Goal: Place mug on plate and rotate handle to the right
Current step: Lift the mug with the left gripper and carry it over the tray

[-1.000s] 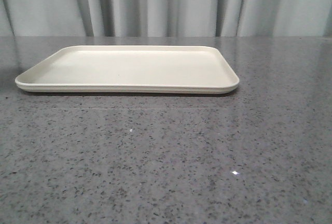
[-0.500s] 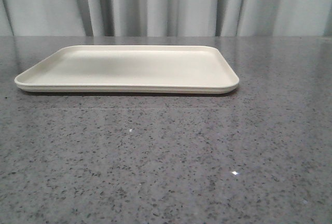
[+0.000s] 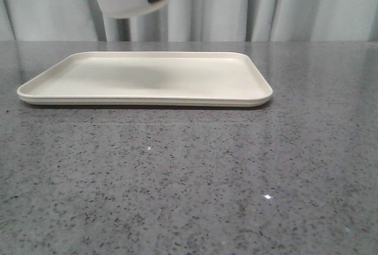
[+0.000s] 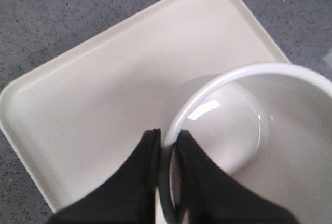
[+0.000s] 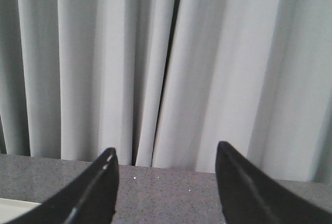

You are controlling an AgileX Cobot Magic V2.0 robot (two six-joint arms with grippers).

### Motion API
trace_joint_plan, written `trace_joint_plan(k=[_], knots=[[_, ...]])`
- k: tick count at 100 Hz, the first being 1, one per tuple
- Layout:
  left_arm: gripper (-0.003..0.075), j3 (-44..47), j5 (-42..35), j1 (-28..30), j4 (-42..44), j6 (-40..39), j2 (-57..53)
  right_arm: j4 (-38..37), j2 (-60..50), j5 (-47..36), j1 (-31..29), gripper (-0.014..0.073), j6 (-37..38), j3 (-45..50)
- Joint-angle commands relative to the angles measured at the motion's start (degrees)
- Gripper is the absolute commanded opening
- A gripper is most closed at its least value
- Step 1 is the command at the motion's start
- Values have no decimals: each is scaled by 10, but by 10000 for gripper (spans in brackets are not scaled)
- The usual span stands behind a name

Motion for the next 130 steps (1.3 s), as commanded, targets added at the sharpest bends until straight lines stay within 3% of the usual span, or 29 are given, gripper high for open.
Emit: trace_joint_plan(k=[1, 130], knots=[[-20, -19, -2, -10, -7, -6, -2, -7, 6, -38, -3, 424, -5, -19], [-20, -19, -19, -34, -22, -5, 67, -7, 6, -38, -3, 424, -5, -19]])
